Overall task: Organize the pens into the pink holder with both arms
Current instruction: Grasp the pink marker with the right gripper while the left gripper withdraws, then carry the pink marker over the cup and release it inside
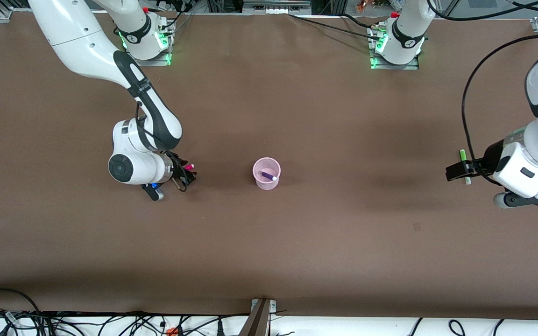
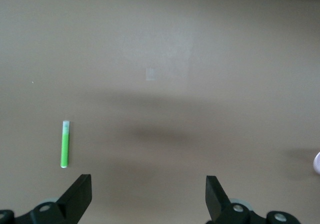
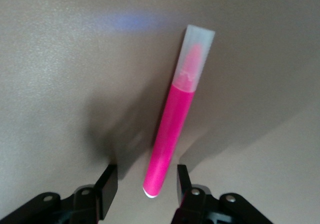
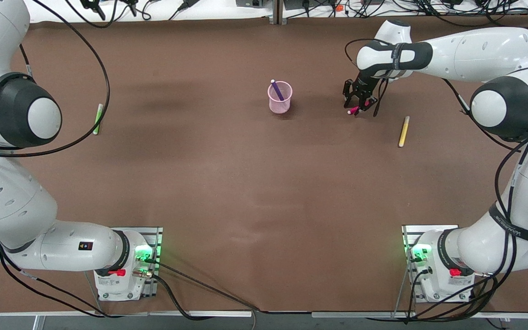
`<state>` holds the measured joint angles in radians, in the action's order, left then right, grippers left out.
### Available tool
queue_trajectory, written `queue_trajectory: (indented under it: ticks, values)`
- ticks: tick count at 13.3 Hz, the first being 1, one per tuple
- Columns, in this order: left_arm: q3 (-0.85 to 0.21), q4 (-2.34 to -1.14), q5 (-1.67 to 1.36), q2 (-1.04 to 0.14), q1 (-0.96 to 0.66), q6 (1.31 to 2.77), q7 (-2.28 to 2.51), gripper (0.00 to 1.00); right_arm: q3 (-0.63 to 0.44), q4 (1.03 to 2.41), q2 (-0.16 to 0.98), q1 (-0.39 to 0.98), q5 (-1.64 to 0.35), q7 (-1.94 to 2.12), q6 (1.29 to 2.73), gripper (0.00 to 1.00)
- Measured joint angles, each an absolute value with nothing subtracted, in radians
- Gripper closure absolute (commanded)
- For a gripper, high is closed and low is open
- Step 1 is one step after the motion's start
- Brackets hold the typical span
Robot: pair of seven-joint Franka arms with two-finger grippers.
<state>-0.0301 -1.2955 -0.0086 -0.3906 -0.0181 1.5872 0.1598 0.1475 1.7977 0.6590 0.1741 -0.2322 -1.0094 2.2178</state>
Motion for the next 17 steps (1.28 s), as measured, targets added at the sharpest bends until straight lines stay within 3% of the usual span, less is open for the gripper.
queue_trajectory:
  ticks: [3,9,14,17]
  values:
    - [-0.032,-1.396,-0.030,-0.342,0.013,1.626,0.061,0.00,0.150,1.796,0.659,0.175,-0.232,-1.003,2.231,0.99]
    - [-0.039,-1.684,-0.030,-0.166,0.016,1.786,-0.004,0.00,0.161,1.792,0.655,0.176,-0.233,-1.000,2.206,1.00]
    - [-0.039,-1.715,-0.030,-0.148,0.017,1.796,-0.010,0.00,0.225,1.639,0.600,0.183,-0.504,-1.053,1.997,1.00]
    - [-0.039,-1.719,-0.030,-0.148,0.018,1.803,-0.009,0.00,0.263,1.586,0.592,0.191,-0.763,-1.076,1.992,1.00]
